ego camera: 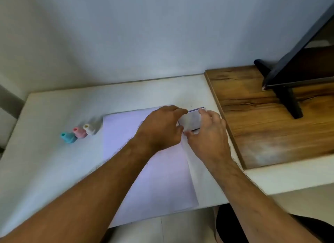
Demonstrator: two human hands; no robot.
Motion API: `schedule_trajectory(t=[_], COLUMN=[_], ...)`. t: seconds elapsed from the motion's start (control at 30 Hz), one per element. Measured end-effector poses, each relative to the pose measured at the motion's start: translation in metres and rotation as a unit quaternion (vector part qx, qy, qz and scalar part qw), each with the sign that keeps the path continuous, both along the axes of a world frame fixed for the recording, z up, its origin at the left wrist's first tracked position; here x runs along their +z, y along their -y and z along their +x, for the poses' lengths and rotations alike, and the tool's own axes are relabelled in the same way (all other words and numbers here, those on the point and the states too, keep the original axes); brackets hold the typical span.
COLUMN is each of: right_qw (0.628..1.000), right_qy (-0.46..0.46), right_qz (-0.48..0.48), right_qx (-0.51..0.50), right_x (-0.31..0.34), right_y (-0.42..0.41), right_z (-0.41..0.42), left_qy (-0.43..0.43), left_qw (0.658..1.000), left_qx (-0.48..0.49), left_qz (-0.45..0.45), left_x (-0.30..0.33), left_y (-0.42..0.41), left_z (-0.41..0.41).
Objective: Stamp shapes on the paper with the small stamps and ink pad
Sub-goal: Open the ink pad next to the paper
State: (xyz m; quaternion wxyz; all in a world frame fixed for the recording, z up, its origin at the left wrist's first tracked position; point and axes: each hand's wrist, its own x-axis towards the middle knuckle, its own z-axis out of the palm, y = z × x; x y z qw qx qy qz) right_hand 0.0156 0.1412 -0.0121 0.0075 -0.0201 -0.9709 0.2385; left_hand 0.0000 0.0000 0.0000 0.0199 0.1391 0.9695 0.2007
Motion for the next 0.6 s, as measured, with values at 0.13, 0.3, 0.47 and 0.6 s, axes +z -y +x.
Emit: schedule_trajectory(t=[0.13,0.3,0.47,0.6], right_qw=[1.000,0.998,0.997,0.997], right_qy=[0.002,0.000,0.015,0.002], right_qz=[-0.023,-0.048,-0.073,-0.071], right_qx=[-0.016,-0.027,-0.037,-0.038], right_x=[-0.007,-0.015,-0.016,-0.014], right_y=[-0.005,-0.007,-0.007,-0.001], right_z=[-0.006,-0.013,-0.012,-0.008], left_qy=[0.007,0.002,0.005,0.003], left_qw=[0.999,0.998,0.995,0.988], left_qx=[-0.039,-0.047,-0.050,-0.061], left_qz=[-0.031,-0.046,-0.086,-0.142], left_x=[-0.001,-0.004,0.003,0.010], left_y=[-0.012,-0.014,-0.018,-0.026], left_z=[-0.014,-0.023,-0.035,-0.043])
